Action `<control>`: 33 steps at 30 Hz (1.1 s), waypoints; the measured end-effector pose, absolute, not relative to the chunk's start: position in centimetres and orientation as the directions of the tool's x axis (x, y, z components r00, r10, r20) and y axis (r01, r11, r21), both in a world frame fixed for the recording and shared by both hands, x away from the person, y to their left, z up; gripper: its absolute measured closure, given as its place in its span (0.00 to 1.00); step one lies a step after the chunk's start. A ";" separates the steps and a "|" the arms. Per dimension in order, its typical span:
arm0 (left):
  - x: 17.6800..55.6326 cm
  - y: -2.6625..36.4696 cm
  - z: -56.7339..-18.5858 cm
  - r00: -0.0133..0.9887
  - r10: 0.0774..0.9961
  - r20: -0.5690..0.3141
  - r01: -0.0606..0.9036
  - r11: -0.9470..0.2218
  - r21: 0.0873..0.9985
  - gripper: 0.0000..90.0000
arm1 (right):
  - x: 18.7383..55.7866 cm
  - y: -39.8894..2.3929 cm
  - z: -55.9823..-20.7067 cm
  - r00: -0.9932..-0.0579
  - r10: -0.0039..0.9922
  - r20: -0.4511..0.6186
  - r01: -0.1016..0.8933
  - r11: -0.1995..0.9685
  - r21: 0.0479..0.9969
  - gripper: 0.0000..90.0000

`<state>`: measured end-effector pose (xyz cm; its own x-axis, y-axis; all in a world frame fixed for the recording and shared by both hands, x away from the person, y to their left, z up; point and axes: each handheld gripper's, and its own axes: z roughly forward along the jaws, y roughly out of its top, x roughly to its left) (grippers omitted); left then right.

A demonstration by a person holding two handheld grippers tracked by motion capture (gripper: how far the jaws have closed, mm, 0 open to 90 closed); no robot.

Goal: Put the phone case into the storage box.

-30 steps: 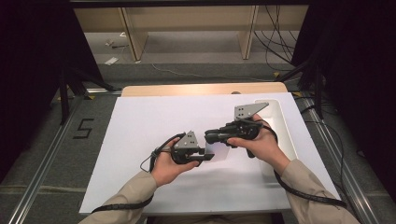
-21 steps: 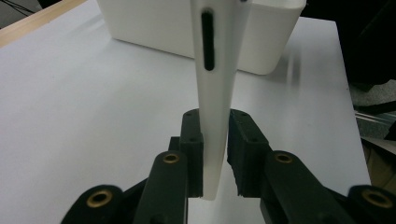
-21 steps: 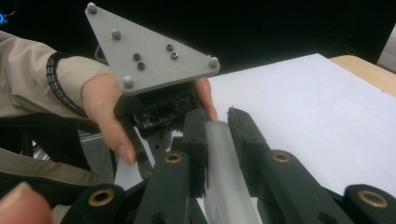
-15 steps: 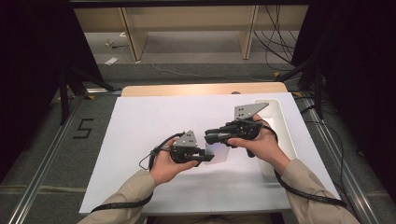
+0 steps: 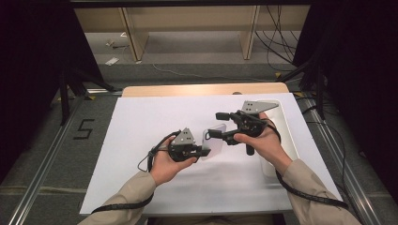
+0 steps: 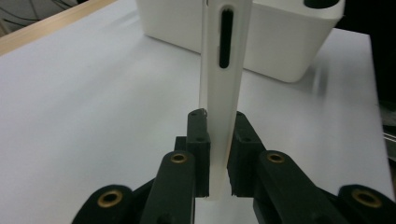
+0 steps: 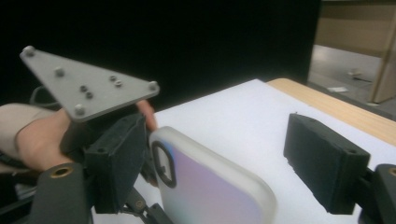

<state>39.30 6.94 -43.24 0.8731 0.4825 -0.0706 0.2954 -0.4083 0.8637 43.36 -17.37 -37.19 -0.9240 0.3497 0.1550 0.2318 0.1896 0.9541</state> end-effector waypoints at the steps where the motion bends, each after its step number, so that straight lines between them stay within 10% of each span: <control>1: 39.3 7.0 -43.2 0.863 0.501 -0.069 0.304 -0.405 0.862 0.90 | 43.4 -17.5 -37.2 -0.917 0.364 0.160 0.236 0.175 0.956 0.23; 33: 39.8 7.5 -42.7 0.693 0.715 -0.092 0.418 -0.295 0.859 0.90 | 43.3 -17.1 -38.6 -0.806 0.585 0.092 0.235 0.173 0.957 0.02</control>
